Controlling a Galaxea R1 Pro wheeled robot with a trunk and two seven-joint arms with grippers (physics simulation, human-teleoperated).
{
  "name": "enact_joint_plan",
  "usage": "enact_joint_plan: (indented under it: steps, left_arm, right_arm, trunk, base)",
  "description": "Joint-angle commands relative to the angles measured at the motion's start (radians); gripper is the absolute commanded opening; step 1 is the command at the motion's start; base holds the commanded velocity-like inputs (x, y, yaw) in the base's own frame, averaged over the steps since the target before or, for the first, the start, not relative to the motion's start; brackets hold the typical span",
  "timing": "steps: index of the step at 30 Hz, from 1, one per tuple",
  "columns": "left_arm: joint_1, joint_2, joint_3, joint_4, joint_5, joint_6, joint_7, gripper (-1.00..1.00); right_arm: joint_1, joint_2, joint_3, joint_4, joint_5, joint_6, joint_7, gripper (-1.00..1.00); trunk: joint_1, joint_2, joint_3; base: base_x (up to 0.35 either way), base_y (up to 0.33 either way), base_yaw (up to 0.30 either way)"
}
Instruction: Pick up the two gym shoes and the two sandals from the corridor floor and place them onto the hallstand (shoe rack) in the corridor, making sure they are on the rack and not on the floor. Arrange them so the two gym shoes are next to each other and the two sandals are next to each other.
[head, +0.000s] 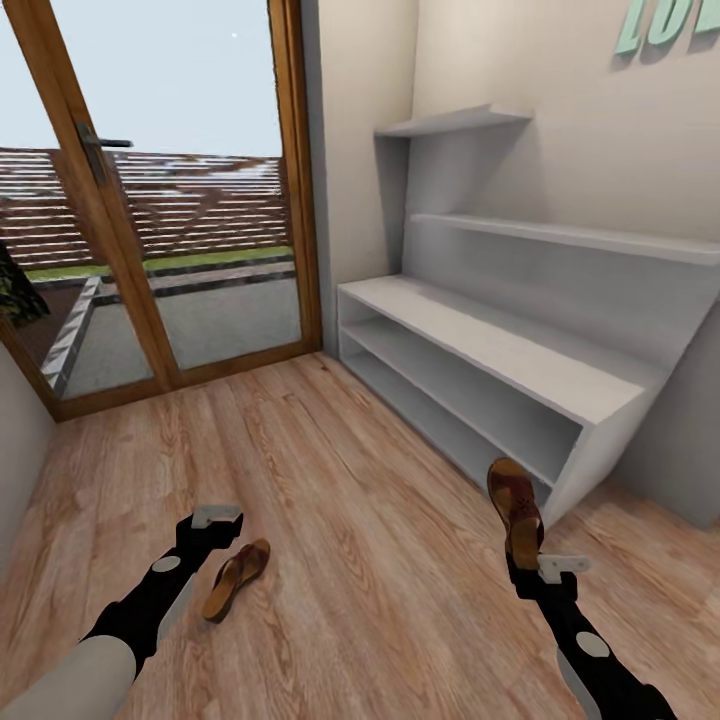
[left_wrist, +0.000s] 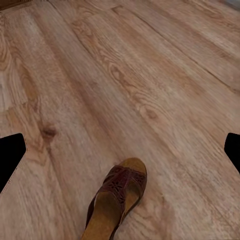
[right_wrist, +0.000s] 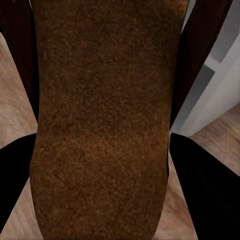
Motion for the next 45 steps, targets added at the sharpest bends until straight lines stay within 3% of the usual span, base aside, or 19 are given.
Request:
enact_joint_plan:
  steps: [1,10,30,45]
  left_arm:
    - [-0.001,0.001,-0.004,0.001,0.005,-0.004,-0.001,1.0]
    - [0.0,0.001,-0.004,-0.002,0.004,-0.003,-0.001,1.0]
    - [0.0,0.002,-0.004,-0.001,0.005,-0.003,-0.001,1.0]
    - [0.0,0.002,-0.004,-0.001,0.004,-0.003,-0.001,1.0]
  right_arm:
    - [0.0,0.0,0.0,0.0,-0.004,-0.003,0.0,-1.0]
    - [0.0,0.0,-0.001,0.0,-0.004,-0.004,0.0,-1.0]
    - [0.0,0.0,0.0,0.0,-0.004,-0.003,0.0,-1.0]
    - [0.0,0.0,0.0,-0.001,-0.004,-0.003,0.0,-1.0]
  trunk:
    - [0.0,0.0,-0.001]
    - [0.0,0.0,0.001]
    - [0.0,0.0,0.017]
    - [0.0,0.0,0.02]
  base:
    - [0.07,0.229,-0.003]
    - [0.069,0.15,-0.039]
    - [0.001,0.01,-0.215]
    - [0.043,0.225,-0.07]
